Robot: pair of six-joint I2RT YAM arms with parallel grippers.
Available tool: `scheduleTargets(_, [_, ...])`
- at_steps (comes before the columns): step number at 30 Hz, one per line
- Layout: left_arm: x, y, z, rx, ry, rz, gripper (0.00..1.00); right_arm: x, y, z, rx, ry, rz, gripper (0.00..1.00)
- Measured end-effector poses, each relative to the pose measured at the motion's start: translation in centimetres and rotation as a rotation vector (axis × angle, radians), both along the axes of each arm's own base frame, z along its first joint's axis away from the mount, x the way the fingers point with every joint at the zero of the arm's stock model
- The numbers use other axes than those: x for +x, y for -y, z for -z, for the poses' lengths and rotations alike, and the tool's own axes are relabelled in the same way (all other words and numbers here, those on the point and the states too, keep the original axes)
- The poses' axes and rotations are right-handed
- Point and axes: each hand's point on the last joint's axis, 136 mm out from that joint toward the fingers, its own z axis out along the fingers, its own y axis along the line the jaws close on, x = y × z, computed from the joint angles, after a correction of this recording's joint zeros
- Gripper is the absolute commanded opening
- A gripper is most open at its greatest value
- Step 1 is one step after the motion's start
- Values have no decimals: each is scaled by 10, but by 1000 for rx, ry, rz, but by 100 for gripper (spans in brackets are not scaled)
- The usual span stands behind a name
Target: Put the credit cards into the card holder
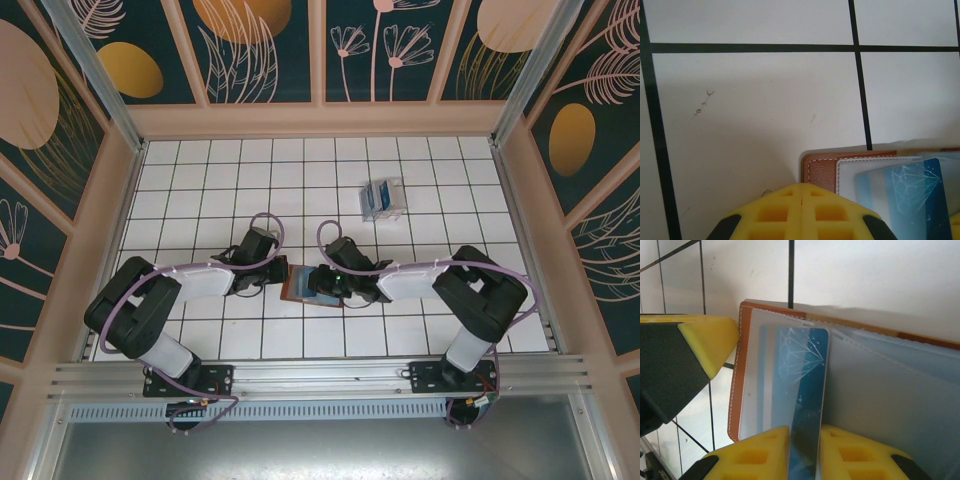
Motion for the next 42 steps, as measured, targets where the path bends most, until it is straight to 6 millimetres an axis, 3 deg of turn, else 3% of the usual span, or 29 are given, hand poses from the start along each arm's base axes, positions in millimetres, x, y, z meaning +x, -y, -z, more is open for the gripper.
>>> scheduleTargets(7, [1, 1, 0, -3, 1, -3, 0, 1, 12, 0, -61, 6, 24, 23])
scheduleTargets(14, [2, 2, 0, -10, -1, -4, 0, -3, 7, -2, -66, 14, 3, 16])
scheduleTargets(25, [3, 5, 1, -29, -7, -6, 0, -4, -20, -1, -61, 6, -74, 8])
scheduleTargets(27, [3, 5, 0, -32, -8, -7, 0, -4, -29, -1, -56, 5, -99, 11])
scheduleTargets(33, [3, 6, 0, -32, -8, -7, 0, -11, -33, -6, -77, 30, -148, 40])
scheduleTargets(39, [3, 6, 0, -33, -8, -6, 0, -10, -22, -36, -89, 106, -155, 45])
scheduleTargets(42, [2, 6, 0, -34, -9, -5, 0, -10, -17, -38, -115, 117, -159, 46])
